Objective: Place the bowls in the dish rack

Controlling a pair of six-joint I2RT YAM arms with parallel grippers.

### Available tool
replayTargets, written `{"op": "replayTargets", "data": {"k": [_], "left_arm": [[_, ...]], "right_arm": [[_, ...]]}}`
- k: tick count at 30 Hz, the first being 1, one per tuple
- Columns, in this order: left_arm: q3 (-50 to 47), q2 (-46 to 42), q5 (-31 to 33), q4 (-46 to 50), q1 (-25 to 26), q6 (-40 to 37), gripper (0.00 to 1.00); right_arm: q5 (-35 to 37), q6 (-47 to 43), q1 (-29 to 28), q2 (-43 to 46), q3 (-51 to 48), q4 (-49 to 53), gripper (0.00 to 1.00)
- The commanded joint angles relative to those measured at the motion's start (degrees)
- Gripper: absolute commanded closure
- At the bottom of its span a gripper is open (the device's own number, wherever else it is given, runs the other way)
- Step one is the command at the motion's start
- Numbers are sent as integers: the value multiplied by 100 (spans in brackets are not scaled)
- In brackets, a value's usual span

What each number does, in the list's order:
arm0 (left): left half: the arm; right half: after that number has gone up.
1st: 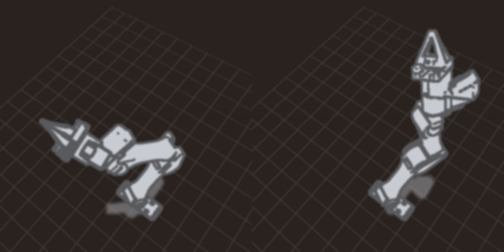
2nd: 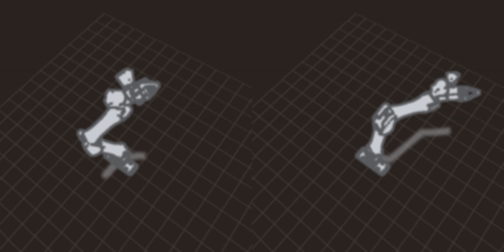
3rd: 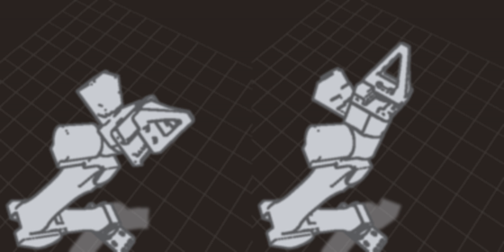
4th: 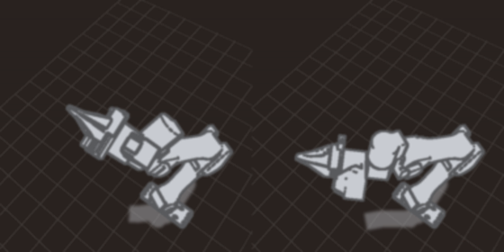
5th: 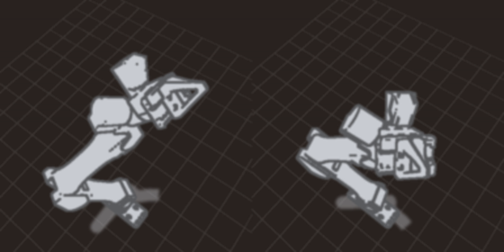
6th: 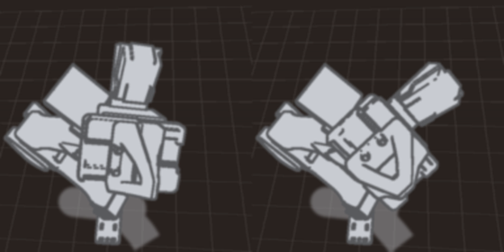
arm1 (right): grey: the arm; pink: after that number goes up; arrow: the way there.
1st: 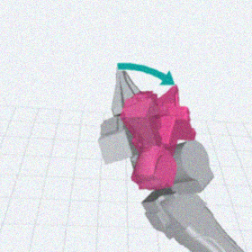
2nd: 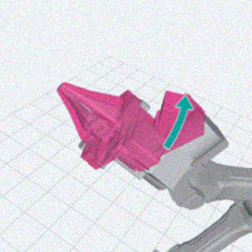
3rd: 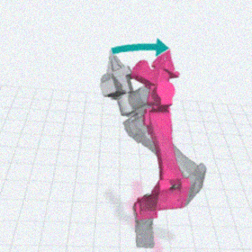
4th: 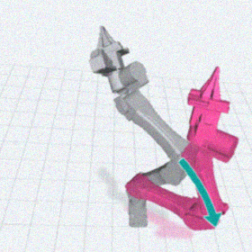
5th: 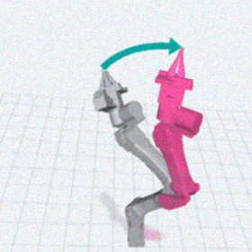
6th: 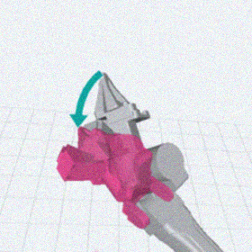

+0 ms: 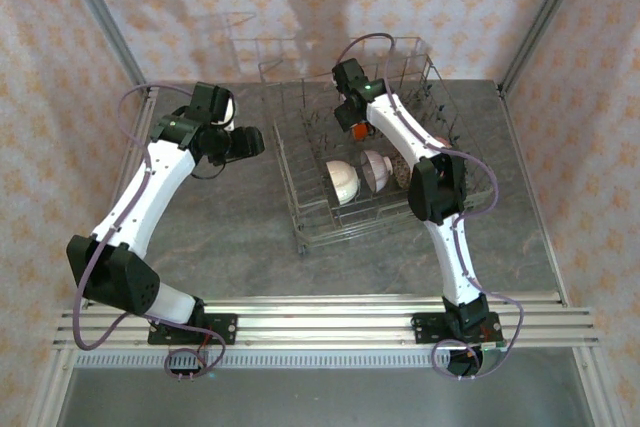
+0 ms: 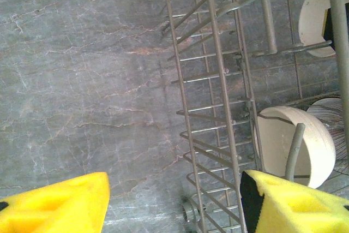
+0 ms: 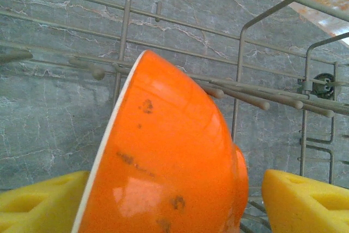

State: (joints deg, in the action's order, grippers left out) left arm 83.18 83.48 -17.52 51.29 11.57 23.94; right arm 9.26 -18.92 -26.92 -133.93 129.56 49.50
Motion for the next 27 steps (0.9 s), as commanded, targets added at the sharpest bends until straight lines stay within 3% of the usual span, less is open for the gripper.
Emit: {"op": "replayTargets", "data": {"k": [1,20,27], "left_arm": [[-65,-170,-33,-181,-54,-4,34],[-122,-270,-239,-322,-48,106,34],[-194,-331,-295,-421,-38,194,34]], "right_arm": [[-99,72,-103,37,174,164,19],[-246,92,-112,790,-292,131,11],[-894,169,-122,1092,-281,109,11]]}}
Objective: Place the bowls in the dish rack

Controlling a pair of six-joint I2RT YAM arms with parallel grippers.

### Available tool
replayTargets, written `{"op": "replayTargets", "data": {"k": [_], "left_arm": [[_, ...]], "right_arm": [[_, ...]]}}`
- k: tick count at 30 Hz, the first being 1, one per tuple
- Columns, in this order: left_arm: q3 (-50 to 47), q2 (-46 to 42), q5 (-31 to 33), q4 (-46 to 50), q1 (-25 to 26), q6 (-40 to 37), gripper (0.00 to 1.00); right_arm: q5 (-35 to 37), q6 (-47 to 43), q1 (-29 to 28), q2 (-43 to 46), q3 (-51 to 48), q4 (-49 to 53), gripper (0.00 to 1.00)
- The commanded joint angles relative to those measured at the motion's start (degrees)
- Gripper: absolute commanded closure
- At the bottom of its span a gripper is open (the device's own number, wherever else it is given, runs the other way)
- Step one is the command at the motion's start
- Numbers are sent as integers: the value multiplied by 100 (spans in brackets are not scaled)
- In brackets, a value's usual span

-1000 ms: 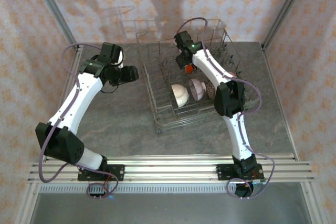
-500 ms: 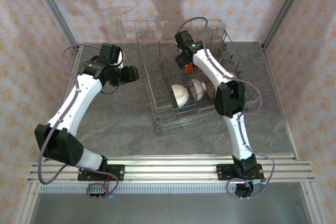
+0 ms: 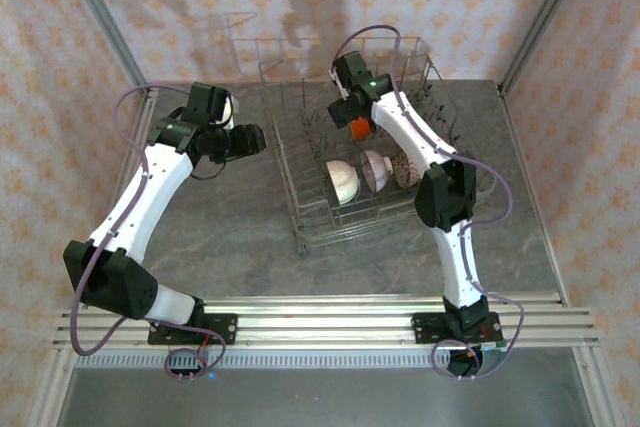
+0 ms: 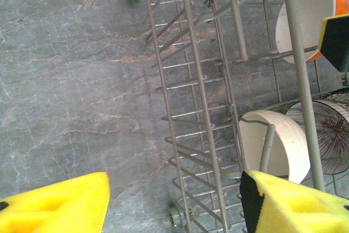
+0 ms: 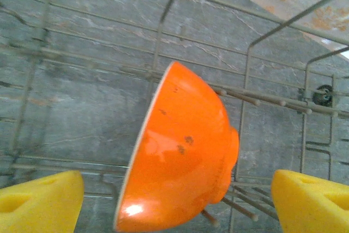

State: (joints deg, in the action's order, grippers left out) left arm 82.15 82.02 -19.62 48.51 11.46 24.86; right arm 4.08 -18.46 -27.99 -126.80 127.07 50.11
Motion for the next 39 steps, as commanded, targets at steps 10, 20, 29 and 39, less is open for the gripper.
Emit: {"op": "replayTargets", "data": {"k": [10,20,29,39], "left_arm": [[79,-389,350,101,439,186,34],[-151,-662,1070,-169,1430,608,32],[-617,-912,1811,-1061,2072,345,32],[-2049,-2785,2994,-1713,2150,-301,29]], "right_arm": [[-715,561,88,1170,-178,173,10],[-220,1055,225,2969,-2238,15,10],[1,1587,754,4916,-4431,-756,10],[1198,2219,1554,7179,-6480,-1441,6]]}}
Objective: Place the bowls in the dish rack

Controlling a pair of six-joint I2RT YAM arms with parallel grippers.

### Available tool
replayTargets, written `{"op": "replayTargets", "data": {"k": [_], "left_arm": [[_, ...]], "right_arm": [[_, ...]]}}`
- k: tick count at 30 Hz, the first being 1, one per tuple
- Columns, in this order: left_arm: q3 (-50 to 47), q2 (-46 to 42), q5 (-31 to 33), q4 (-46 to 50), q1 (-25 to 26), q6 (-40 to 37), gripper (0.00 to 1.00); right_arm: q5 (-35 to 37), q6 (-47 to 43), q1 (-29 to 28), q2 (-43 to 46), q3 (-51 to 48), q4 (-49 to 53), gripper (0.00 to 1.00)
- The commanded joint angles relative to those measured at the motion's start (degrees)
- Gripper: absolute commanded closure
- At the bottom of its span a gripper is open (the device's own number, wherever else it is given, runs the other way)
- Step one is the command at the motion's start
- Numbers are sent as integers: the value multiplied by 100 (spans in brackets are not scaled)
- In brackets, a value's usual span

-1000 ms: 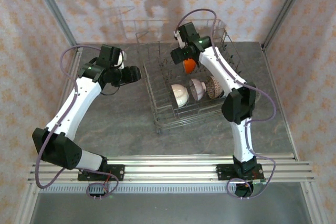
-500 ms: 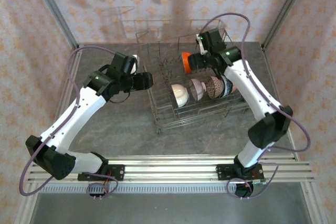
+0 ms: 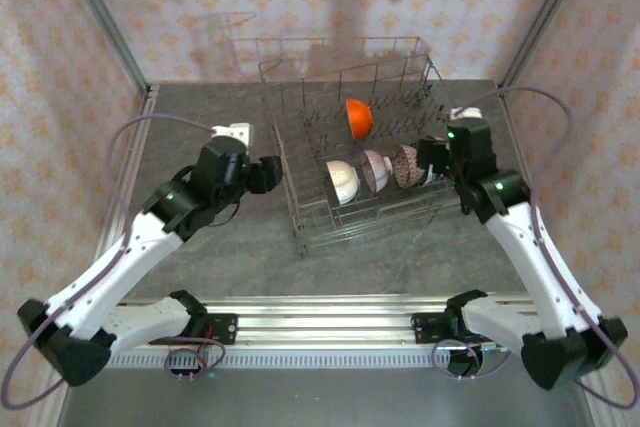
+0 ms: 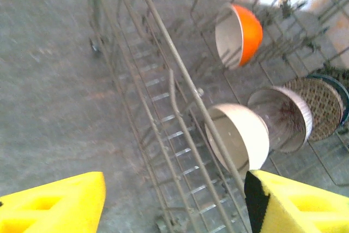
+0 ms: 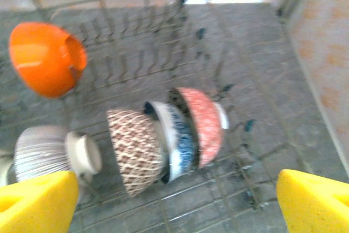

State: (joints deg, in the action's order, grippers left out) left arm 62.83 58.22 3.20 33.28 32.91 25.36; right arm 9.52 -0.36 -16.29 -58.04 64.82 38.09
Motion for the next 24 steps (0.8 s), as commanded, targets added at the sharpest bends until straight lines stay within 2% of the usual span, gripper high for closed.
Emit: {"op": "replayTargets", "data": {"k": [1,5,10,18,24], "left_arm": [[-116,-507,803,-72,1,-421,28],[-104,-815,985,376,-139,-601,25],[-78,-848,547,521,-761,-660,24],[22,-609,65,638,-1410,-819,24],[59,-405,-174,654,-1771,-975,23]], "right_arm": [[564,495,621,380,-319,-217,6],[-193,790,1878,50,-320,5,8],[-624,979,2764,-857,-11,-99,15],[-1344,1137,3656,-2492,866,226,20],[-1235,955,3726,-3433,1102,269,20]]}}
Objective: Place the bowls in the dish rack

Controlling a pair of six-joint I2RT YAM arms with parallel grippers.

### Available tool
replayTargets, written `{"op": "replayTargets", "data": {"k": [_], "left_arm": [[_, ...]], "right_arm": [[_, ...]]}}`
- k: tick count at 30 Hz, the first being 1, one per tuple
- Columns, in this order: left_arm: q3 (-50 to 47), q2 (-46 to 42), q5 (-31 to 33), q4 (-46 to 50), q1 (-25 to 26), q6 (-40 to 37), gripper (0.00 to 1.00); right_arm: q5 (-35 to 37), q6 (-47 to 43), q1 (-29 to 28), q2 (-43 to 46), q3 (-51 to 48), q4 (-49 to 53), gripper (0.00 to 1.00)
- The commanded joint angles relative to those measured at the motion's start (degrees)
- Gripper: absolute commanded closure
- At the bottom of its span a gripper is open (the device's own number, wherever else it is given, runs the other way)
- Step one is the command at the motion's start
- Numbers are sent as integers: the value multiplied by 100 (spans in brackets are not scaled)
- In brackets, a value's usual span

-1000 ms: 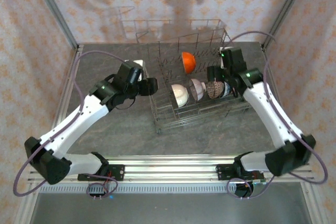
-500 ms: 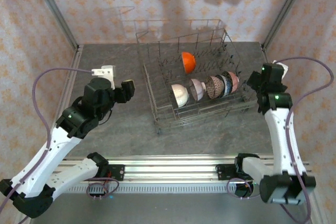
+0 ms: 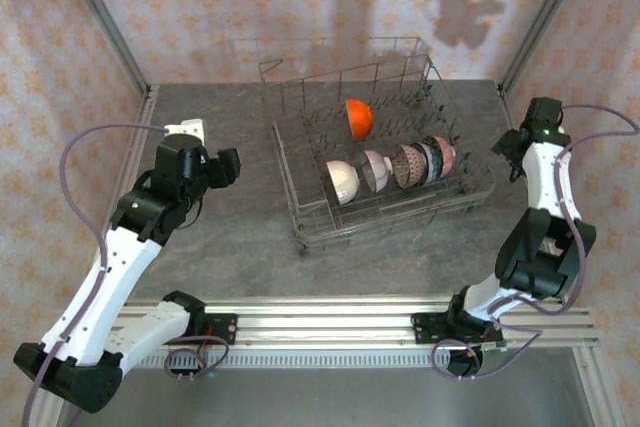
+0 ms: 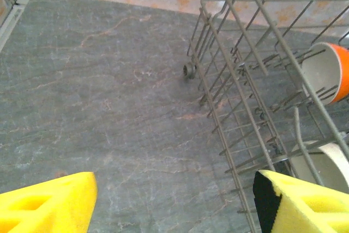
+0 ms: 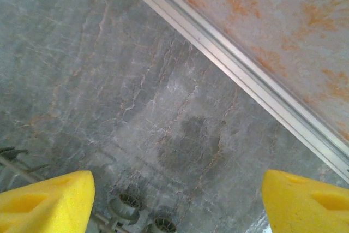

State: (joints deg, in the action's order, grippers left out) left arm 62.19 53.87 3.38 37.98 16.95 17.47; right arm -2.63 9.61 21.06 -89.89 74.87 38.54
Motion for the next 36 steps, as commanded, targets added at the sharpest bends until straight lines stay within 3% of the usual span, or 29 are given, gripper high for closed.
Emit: {"op": "replayTargets", "data": {"k": [1,9,13,16,26,36], "left_arm": [[126,68,-304,175,-265,-196,23],[84,379,-975,84,-1037,-254,23],[-18,501,-1270,4,-1345,-275,23],[-114,511,-1309,-46,-1420,-320,23],[-418,550,-1469,-307,-1524,-332,23],[-216,716,-1533,-350,-1694,-359,22]], "right_arm": [[23,-74,-8,-339,32,148,20],[-156,-148,-27,-255,-1079,-682,20],[-210,-291,-404,-25,-1538,-936,19],[-53,-308,-693,186,-1792,-979,18],[-365,85,-839,1353,-2486,-791,18],[-163,164,-1833,1532,-2670,-729,17]]}}
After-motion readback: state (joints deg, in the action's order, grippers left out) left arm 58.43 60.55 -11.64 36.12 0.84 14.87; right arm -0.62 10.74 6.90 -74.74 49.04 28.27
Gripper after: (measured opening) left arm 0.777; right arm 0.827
